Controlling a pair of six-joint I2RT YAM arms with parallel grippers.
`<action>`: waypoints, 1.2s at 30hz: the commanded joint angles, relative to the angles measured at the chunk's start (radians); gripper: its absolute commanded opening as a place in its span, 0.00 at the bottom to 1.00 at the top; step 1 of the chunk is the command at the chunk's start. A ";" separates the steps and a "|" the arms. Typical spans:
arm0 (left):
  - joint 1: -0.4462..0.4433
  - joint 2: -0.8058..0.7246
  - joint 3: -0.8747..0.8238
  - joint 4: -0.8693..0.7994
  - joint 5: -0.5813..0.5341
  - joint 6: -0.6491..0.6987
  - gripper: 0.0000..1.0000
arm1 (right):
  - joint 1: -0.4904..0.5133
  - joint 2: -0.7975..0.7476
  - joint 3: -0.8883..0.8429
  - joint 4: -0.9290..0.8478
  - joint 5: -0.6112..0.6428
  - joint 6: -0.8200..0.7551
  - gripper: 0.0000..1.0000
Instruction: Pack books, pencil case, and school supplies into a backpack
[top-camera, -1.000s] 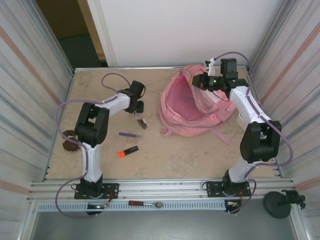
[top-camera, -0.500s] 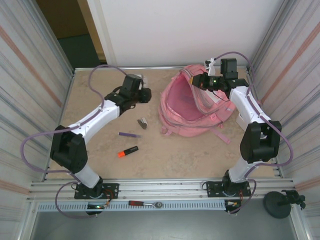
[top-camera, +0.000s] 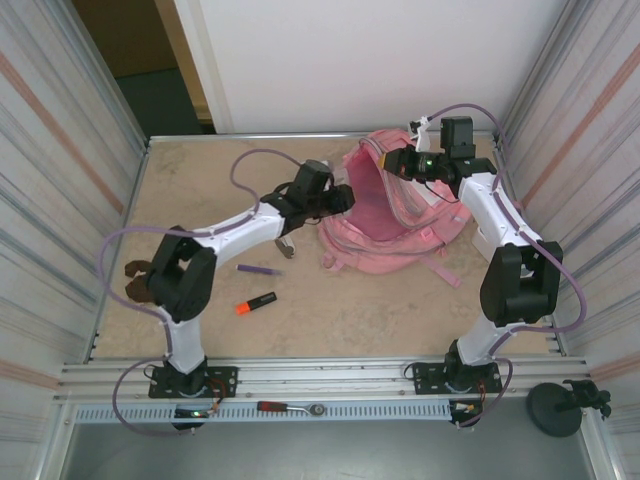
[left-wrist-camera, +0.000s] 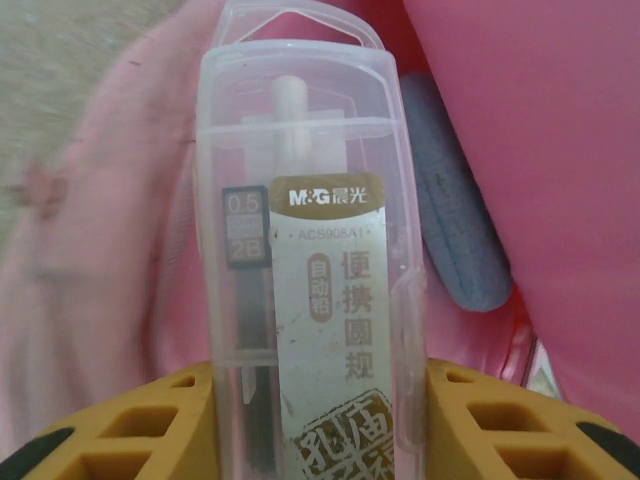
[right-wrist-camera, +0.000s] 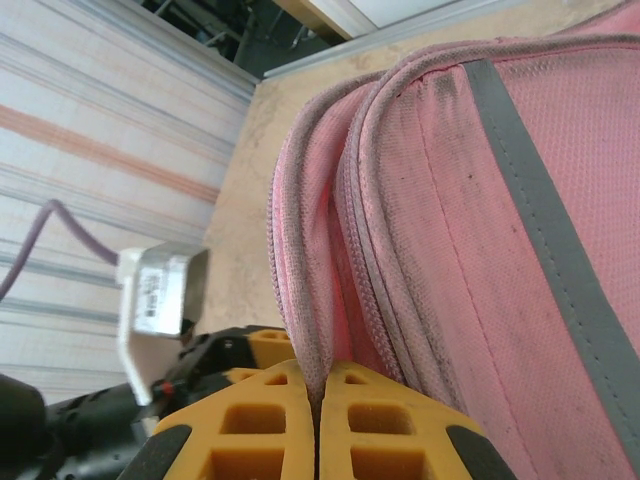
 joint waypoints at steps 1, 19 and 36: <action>-0.012 0.075 0.102 0.058 0.026 -0.094 0.46 | -0.002 -0.027 0.022 0.034 -0.023 0.010 0.00; -0.044 0.301 0.405 -0.071 0.034 -0.034 0.70 | -0.014 -0.037 0.025 0.003 -0.021 -0.002 0.00; 0.004 -0.253 -0.165 -0.045 -0.053 0.229 0.77 | -0.004 -0.066 -0.081 -0.043 0.046 -0.024 0.01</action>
